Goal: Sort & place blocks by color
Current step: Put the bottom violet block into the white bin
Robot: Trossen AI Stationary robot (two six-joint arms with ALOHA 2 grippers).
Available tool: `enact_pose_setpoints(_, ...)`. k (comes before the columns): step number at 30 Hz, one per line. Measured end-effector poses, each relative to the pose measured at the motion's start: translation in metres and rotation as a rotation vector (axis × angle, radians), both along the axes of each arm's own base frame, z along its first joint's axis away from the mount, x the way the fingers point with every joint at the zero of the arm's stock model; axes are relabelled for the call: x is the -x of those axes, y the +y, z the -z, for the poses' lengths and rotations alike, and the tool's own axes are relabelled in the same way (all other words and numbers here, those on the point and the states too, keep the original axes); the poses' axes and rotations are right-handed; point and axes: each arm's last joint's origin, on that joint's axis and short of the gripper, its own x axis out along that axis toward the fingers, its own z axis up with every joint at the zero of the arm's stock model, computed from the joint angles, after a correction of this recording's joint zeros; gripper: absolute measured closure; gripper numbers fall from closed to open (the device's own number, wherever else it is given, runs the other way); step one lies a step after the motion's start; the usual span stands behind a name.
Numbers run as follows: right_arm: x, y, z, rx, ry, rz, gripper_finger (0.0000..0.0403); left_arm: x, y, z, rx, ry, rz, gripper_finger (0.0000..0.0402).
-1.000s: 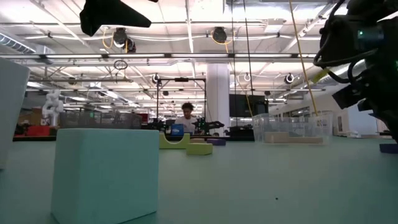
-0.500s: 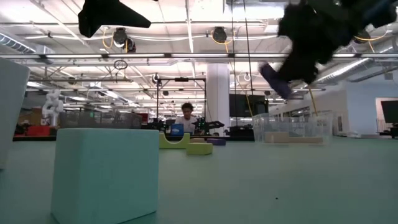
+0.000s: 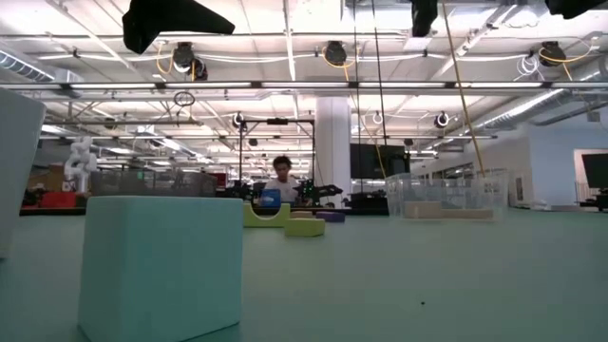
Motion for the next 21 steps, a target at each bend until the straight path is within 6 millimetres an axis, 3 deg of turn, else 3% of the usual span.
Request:
enact_pose_setpoints(6, 0.004, 0.017, 0.019, -0.213, 0.199, -0.125, 0.0319, 0.0, 0.0, 0.0, 0.001, -0.002, 0.0, 0.0172)
enact_pose_setpoints(12, 0.025, 0.053, 0.043, -0.47, 0.498, -0.208, 0.0319, 0.001, -0.001, 0.002, 0.0, 0.027, 0.029, 0.0172)
enact_pose_setpoints(21, 0.058, 0.099, 0.047, -0.793, 0.659, -0.344, 0.0319, 0.003, 0.001, 0.007, -0.028, 0.086, 0.038, 0.0172)
